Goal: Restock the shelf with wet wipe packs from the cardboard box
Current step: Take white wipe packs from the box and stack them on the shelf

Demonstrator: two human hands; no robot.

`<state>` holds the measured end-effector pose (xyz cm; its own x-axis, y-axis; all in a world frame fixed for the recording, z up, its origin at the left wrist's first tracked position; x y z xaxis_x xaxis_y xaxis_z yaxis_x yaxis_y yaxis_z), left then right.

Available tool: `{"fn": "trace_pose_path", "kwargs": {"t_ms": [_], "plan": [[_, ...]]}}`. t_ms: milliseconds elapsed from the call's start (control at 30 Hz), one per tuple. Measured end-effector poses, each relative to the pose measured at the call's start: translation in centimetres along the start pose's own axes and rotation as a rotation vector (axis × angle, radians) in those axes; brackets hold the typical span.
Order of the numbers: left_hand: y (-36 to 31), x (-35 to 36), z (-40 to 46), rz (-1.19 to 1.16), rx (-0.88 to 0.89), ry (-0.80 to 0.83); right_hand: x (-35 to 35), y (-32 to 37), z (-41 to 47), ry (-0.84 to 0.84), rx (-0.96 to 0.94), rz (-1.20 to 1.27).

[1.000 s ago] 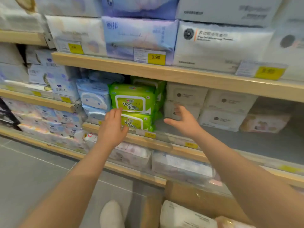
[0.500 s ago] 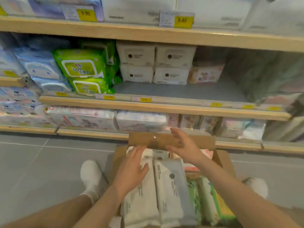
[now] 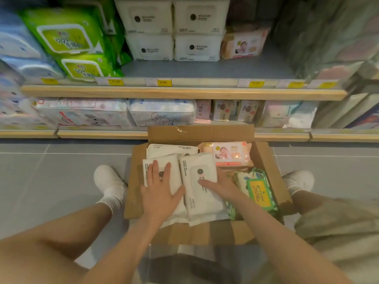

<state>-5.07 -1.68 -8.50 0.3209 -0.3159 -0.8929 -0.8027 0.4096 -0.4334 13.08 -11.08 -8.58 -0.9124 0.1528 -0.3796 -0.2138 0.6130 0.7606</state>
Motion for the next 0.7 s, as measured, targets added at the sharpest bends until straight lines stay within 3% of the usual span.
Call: {"fn": "trace_pose_path", "kwargs": {"t_ms": [167, 367, 467, 567, 700], "plan": [[0.2, 0.2, 0.0, 0.031, 0.013, -0.016, 0.6, 0.2, 0.7, 0.032, 0.082, 0.145], [0.1, 0.2, 0.2, 0.079, -0.010, 0.053, -0.6, 0.7, 0.5, 0.066, 0.035, 0.131], [-0.7, 0.2, -0.1, 0.077, -0.177, 0.075, -2.3, 1.1, 0.3, 0.019, 0.007, 0.073], [-1.2, -0.1, -0.5, -0.120, -0.458, 0.101, -4.6, 0.8, 0.0, -0.086, 0.033, -0.059], [-1.7, -1.1, -0.5, -0.180, -0.477, 0.086, -4.9, 0.7, -0.3, -0.076, 0.036, -0.189]]}}
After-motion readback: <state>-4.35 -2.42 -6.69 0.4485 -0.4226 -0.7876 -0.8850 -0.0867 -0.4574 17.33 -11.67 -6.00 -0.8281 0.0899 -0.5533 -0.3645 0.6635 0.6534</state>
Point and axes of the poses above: each hand's wrist, its own z-axis towards the middle knuckle, its own x-axis out of the palm, y = z × x, the point moved 3 cm from there along z, towards the middle knuckle, and after that the axes turned 11 degrees about -z, right-handed, at the moved point
